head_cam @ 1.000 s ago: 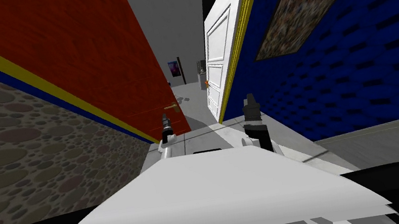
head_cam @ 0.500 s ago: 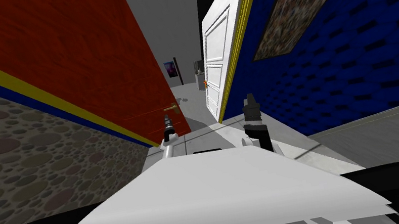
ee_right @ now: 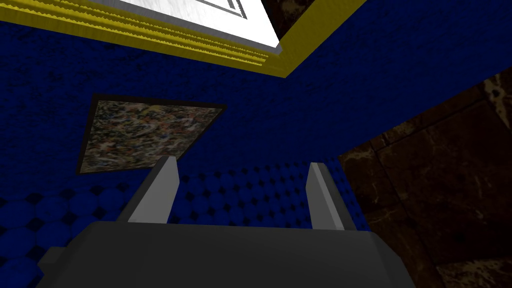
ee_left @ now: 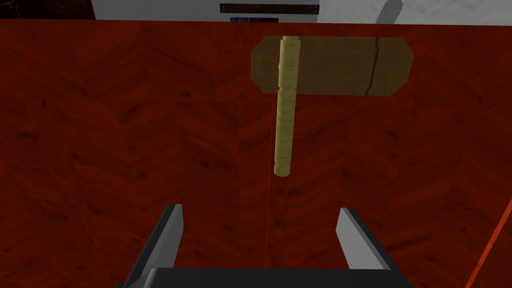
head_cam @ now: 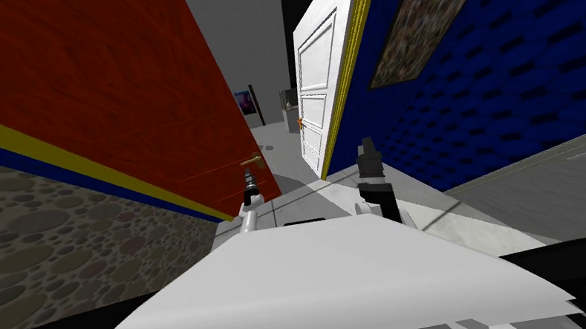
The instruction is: Push the door open
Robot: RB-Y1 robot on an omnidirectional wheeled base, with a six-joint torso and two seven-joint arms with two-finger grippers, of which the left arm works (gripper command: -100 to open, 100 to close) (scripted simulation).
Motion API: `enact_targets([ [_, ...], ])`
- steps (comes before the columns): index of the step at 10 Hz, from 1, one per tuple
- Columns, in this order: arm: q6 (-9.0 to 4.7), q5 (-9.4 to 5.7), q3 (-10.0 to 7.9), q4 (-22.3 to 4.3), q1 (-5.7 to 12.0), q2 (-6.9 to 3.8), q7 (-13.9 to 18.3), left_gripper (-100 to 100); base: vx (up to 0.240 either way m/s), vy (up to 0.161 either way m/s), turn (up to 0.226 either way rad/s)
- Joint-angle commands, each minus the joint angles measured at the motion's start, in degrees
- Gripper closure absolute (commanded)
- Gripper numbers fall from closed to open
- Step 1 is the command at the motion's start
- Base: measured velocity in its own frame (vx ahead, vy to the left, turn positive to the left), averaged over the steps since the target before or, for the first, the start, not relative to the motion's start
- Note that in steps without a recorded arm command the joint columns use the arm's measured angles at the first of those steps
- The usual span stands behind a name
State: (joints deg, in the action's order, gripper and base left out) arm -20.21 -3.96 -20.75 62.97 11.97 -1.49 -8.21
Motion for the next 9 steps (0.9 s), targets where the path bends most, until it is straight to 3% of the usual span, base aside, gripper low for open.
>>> enact_targets([
  [1, 0.33, -0.02, -0.57, -2.1, 1.21, 0.48, -0.1, -100, 0.017, 0.122, -0.093],
  [3, 0.8, -0.05, -1.18, -4.3, 2.51, 1.07, -0.2, -100, 0.039, 0.137, -0.125],
  [5, 0.34, -0.12, -1.18, -4.3, 2.32, -0.1, -0.1, -100, 0.052, 0.052, -0.023],
  [9, -0.24, -0.24, -1.48, -4.8, 2.21, -1.04, 0.0, -100, 0.193, 0.052, -0.021],
])
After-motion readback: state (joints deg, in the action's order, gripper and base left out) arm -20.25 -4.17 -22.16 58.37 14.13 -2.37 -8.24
